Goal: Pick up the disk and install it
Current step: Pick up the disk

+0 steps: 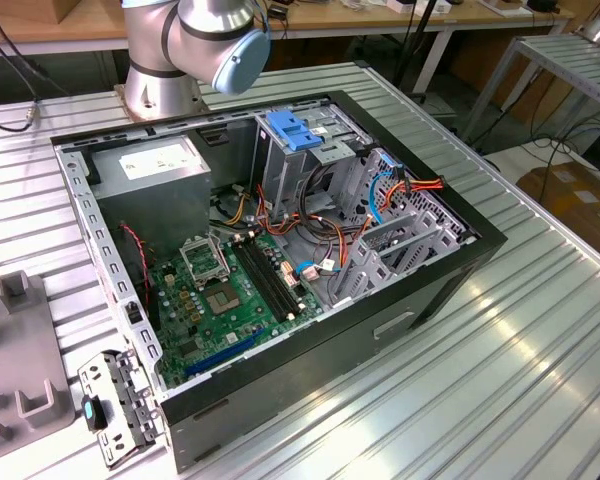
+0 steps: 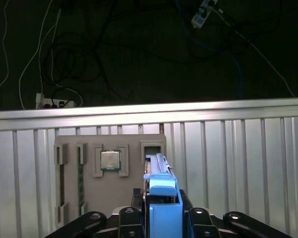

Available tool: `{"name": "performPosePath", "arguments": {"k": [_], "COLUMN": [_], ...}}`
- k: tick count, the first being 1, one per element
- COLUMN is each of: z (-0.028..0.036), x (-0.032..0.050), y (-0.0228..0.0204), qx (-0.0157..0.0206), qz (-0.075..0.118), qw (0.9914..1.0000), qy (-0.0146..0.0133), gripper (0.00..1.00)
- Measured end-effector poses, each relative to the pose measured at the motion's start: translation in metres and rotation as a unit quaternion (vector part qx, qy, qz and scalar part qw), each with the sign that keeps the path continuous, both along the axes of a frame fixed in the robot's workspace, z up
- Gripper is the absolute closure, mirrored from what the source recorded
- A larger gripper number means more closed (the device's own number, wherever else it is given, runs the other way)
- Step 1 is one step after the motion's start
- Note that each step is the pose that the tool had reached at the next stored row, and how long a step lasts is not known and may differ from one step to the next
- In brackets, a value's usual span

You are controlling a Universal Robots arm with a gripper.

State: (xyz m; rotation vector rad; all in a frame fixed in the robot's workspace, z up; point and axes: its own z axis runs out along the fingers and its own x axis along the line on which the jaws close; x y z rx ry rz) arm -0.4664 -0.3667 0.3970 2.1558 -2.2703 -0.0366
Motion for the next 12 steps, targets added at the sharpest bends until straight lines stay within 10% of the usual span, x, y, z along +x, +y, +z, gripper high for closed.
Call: {"name": "performPosePath", "arguments": {"k": [12], "z": [0.0134], "x": [0.0000], "y": [0.0000], "qx": [0.0000], "qz": [0.000], "qw": [1.00000], "qy": [0.0000], "gripper": [0.63]}}
